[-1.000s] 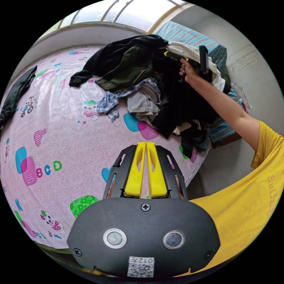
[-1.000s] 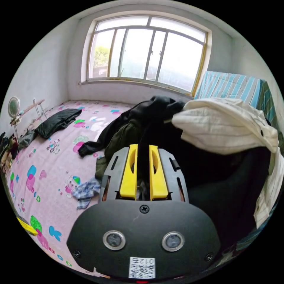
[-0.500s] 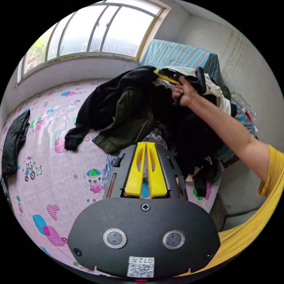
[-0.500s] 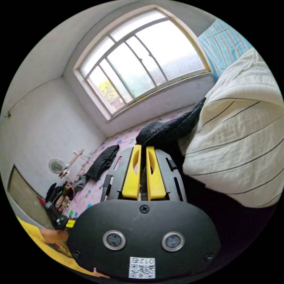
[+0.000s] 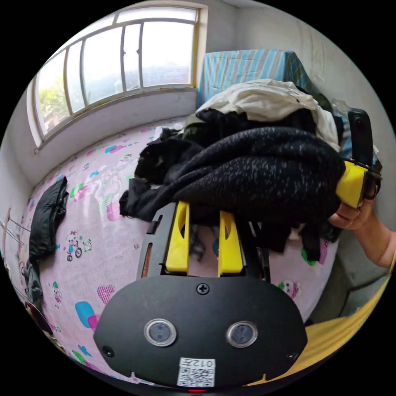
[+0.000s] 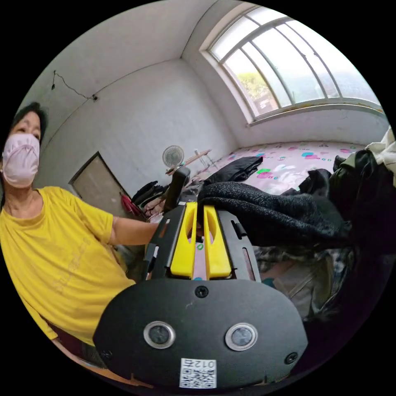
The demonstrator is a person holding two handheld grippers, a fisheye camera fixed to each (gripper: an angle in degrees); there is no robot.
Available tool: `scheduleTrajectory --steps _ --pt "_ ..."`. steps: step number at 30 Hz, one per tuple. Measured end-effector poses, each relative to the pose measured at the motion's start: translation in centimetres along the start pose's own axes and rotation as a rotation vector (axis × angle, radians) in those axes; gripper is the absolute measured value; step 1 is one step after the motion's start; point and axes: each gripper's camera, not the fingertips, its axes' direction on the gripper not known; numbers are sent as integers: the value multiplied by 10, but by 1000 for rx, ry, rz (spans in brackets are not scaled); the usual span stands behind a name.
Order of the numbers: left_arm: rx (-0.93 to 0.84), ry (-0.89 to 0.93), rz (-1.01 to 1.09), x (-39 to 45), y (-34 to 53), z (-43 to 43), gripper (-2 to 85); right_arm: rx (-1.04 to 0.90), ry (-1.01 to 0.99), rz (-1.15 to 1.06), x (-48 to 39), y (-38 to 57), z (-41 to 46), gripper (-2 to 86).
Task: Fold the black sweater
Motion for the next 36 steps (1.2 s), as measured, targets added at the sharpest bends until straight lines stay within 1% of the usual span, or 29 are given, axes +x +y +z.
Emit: scheduleTrajectory --steps 3,5,7,8,10,11,12,13,14,16,17,18,19,21,25,27,29,30,32,34,36 --pt "-85 105 48 12 50 -12 51 -108 -46 9 -43 27 24 16" --pt "-181 189 79 20 101 -23 38 -187 -99 39 -66 52 42 15" --pt "-258 244 90 24 141 -30 30 -309 -138 103 -92 92 72 14" --pt "-303 252 71 22 165 -36 26 -338 -135 128 -96 103 79 14" --pt "-354 268 11 14 195 -42 21 -434 -128 272 -101 143 106 13" --pt "-383 246 -62 4 208 -45 19 -465 -104 305 -101 152 112 13" --pt "-387 219 -110 -3 212 -47 19 -511 -33 383 -98 166 121 13" --pt "-377 183 -199 -18 216 -51 20 -521 3 462 -92 175 125 13" --pt "-351 176 -274 -34 214 -54 23 -510 10 491 -90 177 124 13" --pt "-318 191 -337 -55 202 -53 33 -437 121 547 -81 172 115 15" --pt "-299 189 -350 -65 188 -49 46 -433 155 544 -80 168 113 15" --pt "-294 186 -344 -68 180 -46 53 -426 232 534 -76 160 111 15" --pt "-284 170 -308 -72 160 -40 67 -400 311 530 -73 151 108 15" --pt "-281 132 -215 -71 128 -29 85 -356 359 518 -67 137 108 16" --pt "-309 123 54 -57 59 6 112 -256 364 529 -45 116 128 19" --pt "-357 152 172 -49 41 26 119 -246 337 533 -33 111 146 21" --pt "-492 184 296 -43 31 56 119 -250 337 532 -20 107 164 21" --pt "-522 184 317 -42 31 62 117 -252 337 529 -11 104 176 21" --pt "-661 231 340 -44 40 82 98 -253 327 534 5 99 194 21" --pt "-689 271 330 -49 50 81 67 -258 339 540 31 94 216 21" --pt "-636 264 280 -56 59 65 40 -277 378 533 54 87 235 23"
